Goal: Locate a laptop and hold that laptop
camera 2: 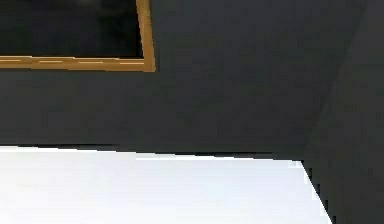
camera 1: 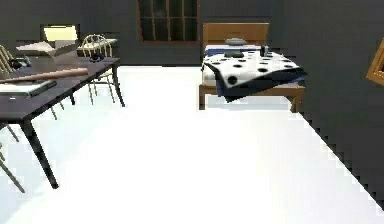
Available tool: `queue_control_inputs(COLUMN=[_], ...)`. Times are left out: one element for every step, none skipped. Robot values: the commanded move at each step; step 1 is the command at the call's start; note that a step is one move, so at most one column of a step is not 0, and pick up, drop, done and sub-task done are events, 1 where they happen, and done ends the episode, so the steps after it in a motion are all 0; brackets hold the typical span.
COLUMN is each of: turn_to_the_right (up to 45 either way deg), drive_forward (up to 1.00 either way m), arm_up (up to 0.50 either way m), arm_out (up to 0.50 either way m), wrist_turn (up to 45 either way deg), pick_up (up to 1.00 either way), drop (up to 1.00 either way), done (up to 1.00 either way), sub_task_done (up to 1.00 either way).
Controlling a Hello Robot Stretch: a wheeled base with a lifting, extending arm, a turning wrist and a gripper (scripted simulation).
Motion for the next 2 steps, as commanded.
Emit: queue_control_inputs(turn_to_the_right=[-6.0,0.0], drive_forward=[0.00,1.00], arm_up=[0.00,0.00], arm_out=[0.00,0.00], wrist_turn=[0.0,0.0], pick_up=[0.00,0.00], drop=[0.00,0.00], done=[0.00,0.00], sub_task_done=[0.00,0.00])
